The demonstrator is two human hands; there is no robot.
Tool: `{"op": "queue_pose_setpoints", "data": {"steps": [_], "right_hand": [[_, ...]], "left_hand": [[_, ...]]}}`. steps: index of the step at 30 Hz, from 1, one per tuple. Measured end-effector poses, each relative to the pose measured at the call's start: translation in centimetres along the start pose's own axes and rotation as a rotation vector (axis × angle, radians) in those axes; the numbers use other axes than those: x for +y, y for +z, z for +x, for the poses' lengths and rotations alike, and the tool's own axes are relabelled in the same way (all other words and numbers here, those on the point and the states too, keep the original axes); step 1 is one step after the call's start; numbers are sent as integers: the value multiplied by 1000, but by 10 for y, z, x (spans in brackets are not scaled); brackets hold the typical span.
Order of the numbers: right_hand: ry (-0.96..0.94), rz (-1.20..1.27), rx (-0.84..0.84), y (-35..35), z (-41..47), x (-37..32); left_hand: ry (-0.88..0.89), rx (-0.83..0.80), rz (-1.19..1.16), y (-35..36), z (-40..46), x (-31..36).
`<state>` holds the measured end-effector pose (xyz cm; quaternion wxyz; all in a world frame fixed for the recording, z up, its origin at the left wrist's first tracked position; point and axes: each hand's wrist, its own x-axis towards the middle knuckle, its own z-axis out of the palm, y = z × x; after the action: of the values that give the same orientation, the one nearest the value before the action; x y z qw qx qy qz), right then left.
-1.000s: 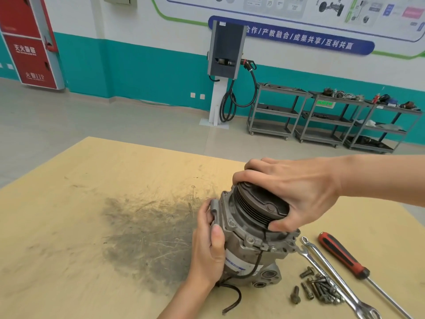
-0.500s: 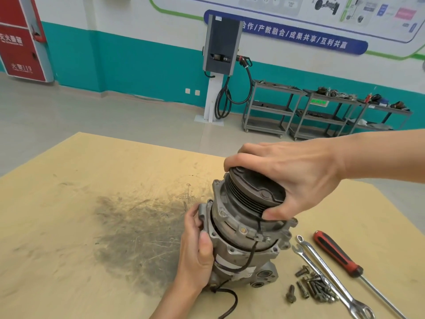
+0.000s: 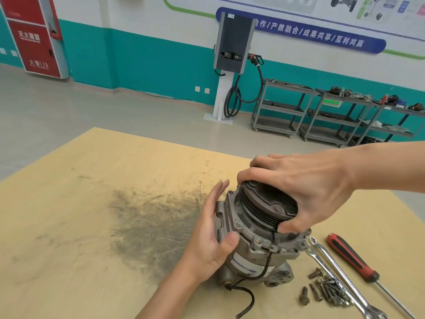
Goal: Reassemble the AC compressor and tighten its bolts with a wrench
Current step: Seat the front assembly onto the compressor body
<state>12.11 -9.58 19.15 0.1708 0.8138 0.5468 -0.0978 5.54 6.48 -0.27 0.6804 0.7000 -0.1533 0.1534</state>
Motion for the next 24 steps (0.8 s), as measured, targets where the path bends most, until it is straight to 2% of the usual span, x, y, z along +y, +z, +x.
{"op": "queue_pose_setpoints", "data": {"steps": [11, 24], "right_hand": [[45, 18, 7, 1, 1, -5], [-7, -19, -18, -4, 1, -3]], "left_hand": [[-53, -3, 50, -7, 3, 7], [71, 50, 91, -9, 3, -1]]}}
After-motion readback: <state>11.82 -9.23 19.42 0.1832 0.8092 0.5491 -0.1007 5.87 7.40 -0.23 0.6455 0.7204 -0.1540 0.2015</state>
